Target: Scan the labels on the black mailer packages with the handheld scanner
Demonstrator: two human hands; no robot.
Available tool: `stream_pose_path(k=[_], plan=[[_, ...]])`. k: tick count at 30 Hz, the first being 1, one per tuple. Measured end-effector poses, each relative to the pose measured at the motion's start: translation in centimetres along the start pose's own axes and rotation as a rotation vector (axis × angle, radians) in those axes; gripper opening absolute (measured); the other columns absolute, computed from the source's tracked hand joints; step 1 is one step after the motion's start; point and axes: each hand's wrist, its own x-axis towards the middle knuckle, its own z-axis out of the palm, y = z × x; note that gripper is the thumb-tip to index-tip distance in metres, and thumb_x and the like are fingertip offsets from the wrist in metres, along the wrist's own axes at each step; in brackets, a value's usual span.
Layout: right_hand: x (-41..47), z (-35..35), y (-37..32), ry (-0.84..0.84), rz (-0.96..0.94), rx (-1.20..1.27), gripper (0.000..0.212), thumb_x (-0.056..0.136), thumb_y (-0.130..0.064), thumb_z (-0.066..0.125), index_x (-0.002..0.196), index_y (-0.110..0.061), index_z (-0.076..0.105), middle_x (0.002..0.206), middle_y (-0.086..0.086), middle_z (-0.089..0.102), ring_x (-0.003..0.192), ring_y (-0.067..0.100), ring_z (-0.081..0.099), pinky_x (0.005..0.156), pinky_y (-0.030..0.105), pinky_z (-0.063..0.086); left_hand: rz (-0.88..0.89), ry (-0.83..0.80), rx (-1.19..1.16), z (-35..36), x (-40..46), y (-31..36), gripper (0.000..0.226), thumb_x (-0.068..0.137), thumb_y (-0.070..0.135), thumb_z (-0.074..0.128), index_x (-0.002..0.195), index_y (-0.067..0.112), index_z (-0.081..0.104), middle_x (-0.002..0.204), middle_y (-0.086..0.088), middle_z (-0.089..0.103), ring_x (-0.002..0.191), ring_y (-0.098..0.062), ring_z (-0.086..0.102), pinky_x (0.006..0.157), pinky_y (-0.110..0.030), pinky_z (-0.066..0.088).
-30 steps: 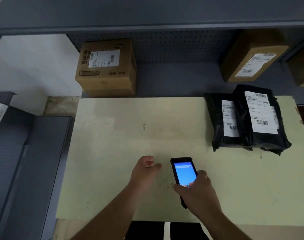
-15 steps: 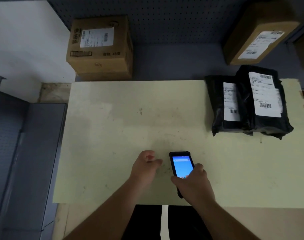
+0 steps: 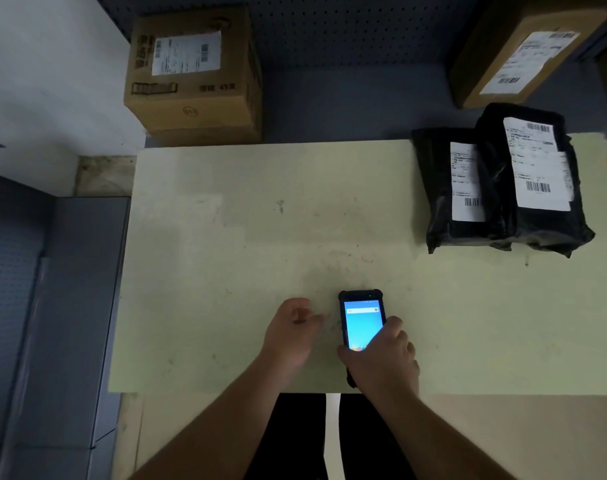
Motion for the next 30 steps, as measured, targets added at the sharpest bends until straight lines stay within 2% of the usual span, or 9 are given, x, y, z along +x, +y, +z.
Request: stream_pose_path(k=[3,8,14,20,24,27,30], plan=[[0.1,0.8,0.3,0.040,-0.008,-0.006,0.087,0.074,-0.053,0.083,0.136,-0.015,0.037,0.132,0.007,0.054,0.121,0.028,0.054,0.099,0.043,0.055,-0.003,0.003,0.006,-0.3,0.1,-0.5,0.033,0.085,0.026,0.078,0.116,0.027,0.065,0.103,0.006,0.069,0.084,-0.006,0.064,0.064,-0.017,0.043],[0.5,1.8,0.7,0.060,-0.008,-0.008,0.091,0.074,-0.051,0.087,0.140,-0.015,0.035,0.136,0.008,0.049,0.124,0.029,0.051,0.099,0.042,0.055,0.014,-0.010,0.004,-0.7,0.3,-1.1,0.036,0.084,0.024,0.078,0.118,0.026,0.066,0.109,-0.001,0.074,0.094,-0.016,0.069,0.068,-0.020,0.047],[0.7,2.3,0.5,0.089,-0.001,-0.024,0.089,0.074,-0.049,0.087,0.139,-0.014,0.036,0.135,0.009,0.049,0.123,0.030,0.052,0.098,0.042,0.055,0.026,-0.045,-0.057,-0.9,0.4,-1.2,0.041,0.085,0.016,0.079,0.124,0.021,0.066,0.115,-0.005,0.074,0.092,-0.014,0.067,0.070,-0.020,0.047],[0.5,2.2,0.5,0.091,0.018,-0.061,0.091,0.074,-0.054,0.084,0.140,-0.015,0.036,0.135,0.008,0.050,0.124,0.029,0.053,0.099,0.042,0.053,0.043,-0.057,-0.012,-1.3,0.4,-1.1,0.042,0.086,0.016,0.078,0.125,0.022,0.065,0.116,-0.001,0.072,0.091,-0.010,0.066,0.067,-0.013,0.045],[0.4,1.6,0.4,0.071,0.005,-0.069,0.090,0.075,-0.054,0.081,0.143,-0.014,0.038,0.137,0.008,0.050,0.126,0.030,0.052,0.102,0.043,0.051,0.062,-0.061,0.027,-1.7,0.3,-0.9,0.042,0.085,0.021,0.078,0.125,0.027,0.064,0.117,0.004,0.072,0.098,-0.011,0.068,0.072,-0.017,0.047],[0.3,0.7,0.1,0.067,-0.011,-0.027,0.092,0.078,-0.056,0.081,0.147,-0.015,0.037,0.142,0.008,0.048,0.130,0.030,0.050,0.105,0.042,0.050,0.062,-0.075,0.036,-2.1,0.0,-0.4,0.039,0.087,0.018,0.075,0.123,0.028,0.063,0.113,0.007,0.069,0.088,-0.003,0.065,0.059,-0.006,0.045],[0.3,-0.1,-0.3,0.098,-0.064,0.119,0.084,0.085,-0.050,0.079,0.150,-0.012,0.042,0.145,0.009,0.049,0.132,0.030,0.049,0.107,0.044,0.048,0.079,-0.063,-0.007,-2.6,-0.7,0.5,0.041,0.086,0.017,0.075,0.123,0.028,0.064,0.117,0.006,0.070,0.091,-0.002,0.067,0.063,-0.012,0.046]])
